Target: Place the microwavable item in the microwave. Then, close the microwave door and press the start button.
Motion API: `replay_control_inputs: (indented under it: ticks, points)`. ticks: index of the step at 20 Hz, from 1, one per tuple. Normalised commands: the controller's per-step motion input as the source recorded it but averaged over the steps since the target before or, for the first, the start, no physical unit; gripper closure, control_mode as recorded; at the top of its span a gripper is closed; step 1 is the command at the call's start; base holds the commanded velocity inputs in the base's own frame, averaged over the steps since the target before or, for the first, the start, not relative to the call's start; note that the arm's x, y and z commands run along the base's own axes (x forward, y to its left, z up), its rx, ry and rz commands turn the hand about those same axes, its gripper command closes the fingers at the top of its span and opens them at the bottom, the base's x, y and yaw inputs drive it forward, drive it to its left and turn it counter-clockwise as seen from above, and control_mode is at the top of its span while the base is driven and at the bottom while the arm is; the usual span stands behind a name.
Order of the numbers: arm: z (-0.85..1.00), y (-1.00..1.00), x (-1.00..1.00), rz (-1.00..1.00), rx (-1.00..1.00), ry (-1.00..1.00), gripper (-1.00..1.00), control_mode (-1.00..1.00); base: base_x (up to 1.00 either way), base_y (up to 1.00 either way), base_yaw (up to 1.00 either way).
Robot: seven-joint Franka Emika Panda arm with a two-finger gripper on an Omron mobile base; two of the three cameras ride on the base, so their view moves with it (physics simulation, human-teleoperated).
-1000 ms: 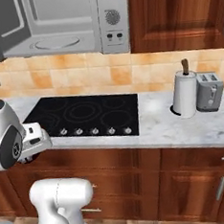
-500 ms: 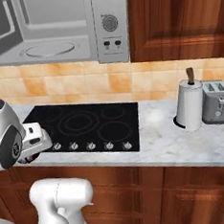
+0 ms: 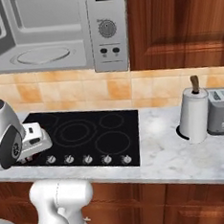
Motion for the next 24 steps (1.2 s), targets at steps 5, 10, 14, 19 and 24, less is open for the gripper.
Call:
replay_control_inputs:
  ticks: [5,10,14,19,24]
  points:
    - [0.0,0.0,0.0,0.0,0.0,0.0,1.0,1.0,0.37,-0.02,0.01]
    - [0.0,0.0,0.0,0.0,0.0,0.0,1.0,1.0,0.46,0.0,0.0]
    - [0.0,0.0,0.0,0.0,0.0,0.0,1.0,1.0,0.34,0.0,0.03]
    - [0.0,0.0,0.0,0.0,0.0,0.0,1.0,1.0,0.25,-0.13,0.16]
    - [0.0,0.0,0.0,0.0,0.0,0.0,1.0,1.0,0.21,-0.16,0.21]
